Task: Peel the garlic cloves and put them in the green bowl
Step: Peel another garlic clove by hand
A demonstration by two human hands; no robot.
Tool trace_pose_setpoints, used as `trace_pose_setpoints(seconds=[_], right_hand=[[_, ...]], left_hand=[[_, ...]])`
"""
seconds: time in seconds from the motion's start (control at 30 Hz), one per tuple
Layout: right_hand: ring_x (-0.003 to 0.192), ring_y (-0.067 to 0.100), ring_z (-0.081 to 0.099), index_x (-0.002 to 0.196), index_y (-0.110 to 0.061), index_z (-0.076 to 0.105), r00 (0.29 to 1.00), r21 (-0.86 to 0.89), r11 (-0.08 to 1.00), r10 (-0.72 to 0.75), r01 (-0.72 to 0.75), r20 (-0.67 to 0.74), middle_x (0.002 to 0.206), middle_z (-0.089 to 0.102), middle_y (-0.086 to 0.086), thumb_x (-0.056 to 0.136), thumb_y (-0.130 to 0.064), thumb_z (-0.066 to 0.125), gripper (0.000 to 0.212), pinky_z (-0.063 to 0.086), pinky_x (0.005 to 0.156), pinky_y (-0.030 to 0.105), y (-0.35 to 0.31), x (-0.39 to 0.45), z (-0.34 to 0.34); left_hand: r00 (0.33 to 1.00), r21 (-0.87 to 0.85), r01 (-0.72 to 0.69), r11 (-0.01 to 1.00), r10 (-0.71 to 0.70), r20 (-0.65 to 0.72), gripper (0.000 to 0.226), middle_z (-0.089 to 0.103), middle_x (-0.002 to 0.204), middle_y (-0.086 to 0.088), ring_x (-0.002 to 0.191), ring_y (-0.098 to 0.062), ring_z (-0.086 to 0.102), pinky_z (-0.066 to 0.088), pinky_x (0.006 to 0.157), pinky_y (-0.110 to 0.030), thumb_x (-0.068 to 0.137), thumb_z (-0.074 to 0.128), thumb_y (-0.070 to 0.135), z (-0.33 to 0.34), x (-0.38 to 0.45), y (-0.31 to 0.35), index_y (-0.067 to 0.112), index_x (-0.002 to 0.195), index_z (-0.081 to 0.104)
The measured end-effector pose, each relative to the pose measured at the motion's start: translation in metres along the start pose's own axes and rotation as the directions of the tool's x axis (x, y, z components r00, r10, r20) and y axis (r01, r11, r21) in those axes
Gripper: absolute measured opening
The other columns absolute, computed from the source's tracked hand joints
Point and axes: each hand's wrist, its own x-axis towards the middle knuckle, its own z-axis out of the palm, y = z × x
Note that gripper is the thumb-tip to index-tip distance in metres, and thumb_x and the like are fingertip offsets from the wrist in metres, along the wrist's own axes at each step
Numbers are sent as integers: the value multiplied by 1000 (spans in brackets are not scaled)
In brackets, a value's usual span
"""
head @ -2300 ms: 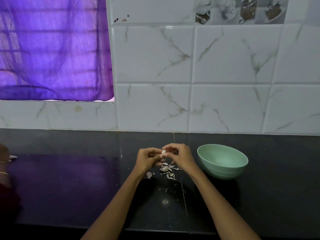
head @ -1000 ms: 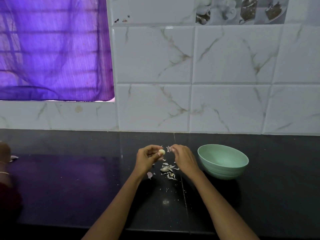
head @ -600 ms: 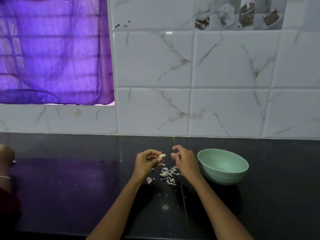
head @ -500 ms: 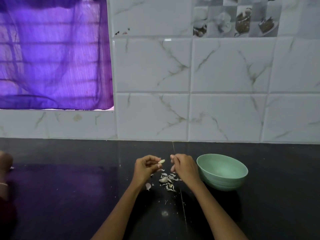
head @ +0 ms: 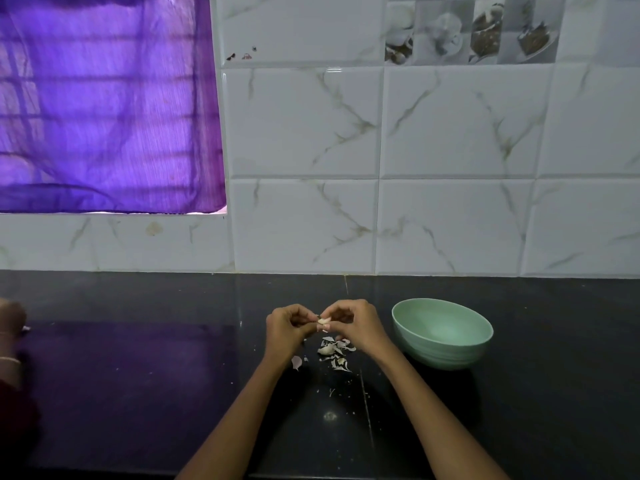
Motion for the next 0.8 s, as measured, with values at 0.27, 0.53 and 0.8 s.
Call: trace_pose_setpoints(seconds=[0.27,0.53,0.8], right_hand=[[57,9,63,71,-14,63,998,-26,999,-42,41,-50,68,68,-1,73,5,72,21,53,49,20,1,1,-1],[62,11,60,68,-32,56,988,-294,946,-153,139,-25,62,61,-13,75,-17,72,23,51,61,33,8,2,-3],[54,19,61,62,-33,56,984,-263,952,-173,157,-39,60,61,-11,74,-7,68,32,55,56,41,6,2,-5]], left_hand=[[980,-248,156,956,-119,160,14,71,64,4,63,-4,67,53,55,-16,87,57,-1,-1,1,0,-2,96,68],[978,-201,118,972,-80,191,11,72,69,-2,59,-5,65,49,53,-13,80,67,1,-1,-2,6,-1,90,71],[939,-341,317,885,-242,246,10,71,63,0,61,-3,66,54,59,-15,85,62,2,-1,-2,11,0,90,70]])
